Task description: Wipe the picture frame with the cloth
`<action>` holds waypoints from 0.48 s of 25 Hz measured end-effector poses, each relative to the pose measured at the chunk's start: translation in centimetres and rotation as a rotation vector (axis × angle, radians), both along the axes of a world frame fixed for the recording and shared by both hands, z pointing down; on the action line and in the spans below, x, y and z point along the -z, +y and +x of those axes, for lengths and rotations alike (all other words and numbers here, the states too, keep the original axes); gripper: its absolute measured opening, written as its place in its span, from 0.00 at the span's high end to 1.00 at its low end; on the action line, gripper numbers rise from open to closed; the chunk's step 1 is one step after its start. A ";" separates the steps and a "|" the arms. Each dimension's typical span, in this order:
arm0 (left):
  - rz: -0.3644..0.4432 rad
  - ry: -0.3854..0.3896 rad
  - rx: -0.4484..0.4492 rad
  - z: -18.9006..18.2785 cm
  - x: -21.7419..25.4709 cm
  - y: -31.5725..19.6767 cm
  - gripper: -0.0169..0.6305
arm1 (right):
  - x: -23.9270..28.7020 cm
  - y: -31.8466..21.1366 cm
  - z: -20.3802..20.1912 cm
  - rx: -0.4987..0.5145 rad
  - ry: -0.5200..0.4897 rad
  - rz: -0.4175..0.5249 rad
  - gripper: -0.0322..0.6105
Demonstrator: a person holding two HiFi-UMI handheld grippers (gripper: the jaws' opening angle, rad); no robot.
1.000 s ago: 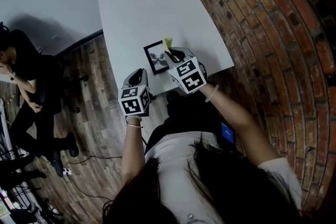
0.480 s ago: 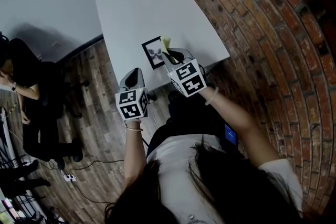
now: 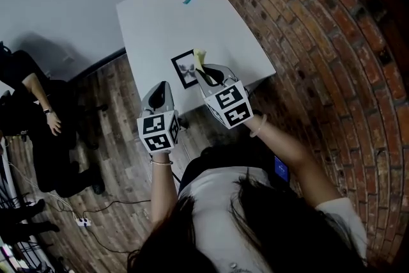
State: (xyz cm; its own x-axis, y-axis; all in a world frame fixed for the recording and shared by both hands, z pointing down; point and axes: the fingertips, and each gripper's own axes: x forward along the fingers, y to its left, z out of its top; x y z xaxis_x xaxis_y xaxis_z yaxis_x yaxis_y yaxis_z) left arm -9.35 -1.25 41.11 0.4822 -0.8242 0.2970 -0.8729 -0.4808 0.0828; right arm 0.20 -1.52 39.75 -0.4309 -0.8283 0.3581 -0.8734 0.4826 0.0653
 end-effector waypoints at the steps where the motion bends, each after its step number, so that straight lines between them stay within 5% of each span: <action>1: 0.011 0.002 0.001 0.2 0.5 0.1 0.97 | 0.4 0.2 0.0 0.004 -0.004 0.006 0.90; 12: 0.184 0.008 0.065 2.0 7.2 2.5 0.97 | 4.9 3.7 2.2 0.037 -0.066 0.069 0.90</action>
